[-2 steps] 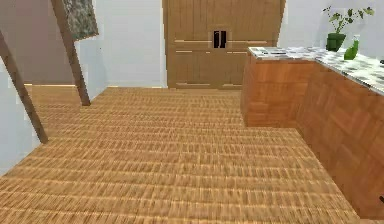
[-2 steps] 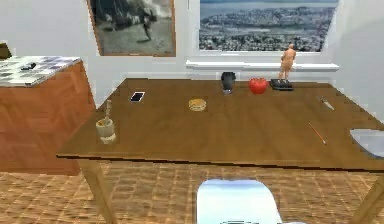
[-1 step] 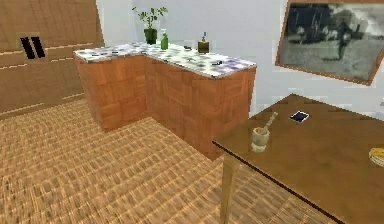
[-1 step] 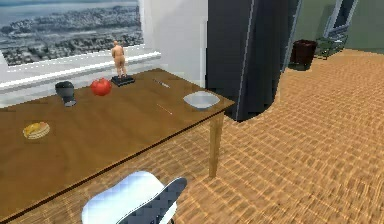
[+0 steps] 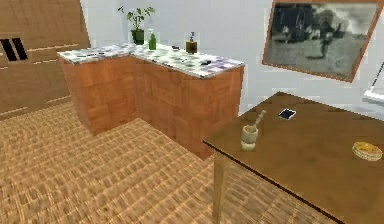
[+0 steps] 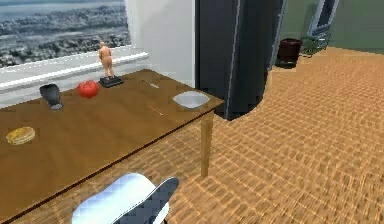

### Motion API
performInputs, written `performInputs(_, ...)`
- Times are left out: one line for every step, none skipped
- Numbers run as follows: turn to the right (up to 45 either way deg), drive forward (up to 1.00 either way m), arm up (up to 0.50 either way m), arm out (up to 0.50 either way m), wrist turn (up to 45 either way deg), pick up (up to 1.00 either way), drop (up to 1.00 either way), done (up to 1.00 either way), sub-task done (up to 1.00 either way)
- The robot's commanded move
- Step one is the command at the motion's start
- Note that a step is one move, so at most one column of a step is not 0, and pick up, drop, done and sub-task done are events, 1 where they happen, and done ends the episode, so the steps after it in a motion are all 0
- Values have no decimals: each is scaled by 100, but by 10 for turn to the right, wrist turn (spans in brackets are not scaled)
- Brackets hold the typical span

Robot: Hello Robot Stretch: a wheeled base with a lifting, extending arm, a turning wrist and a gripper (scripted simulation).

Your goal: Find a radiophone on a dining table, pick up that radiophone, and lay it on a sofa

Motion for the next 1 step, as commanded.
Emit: performInputs(0, 35, 0, 0, 0, 0, 0, 0, 0)
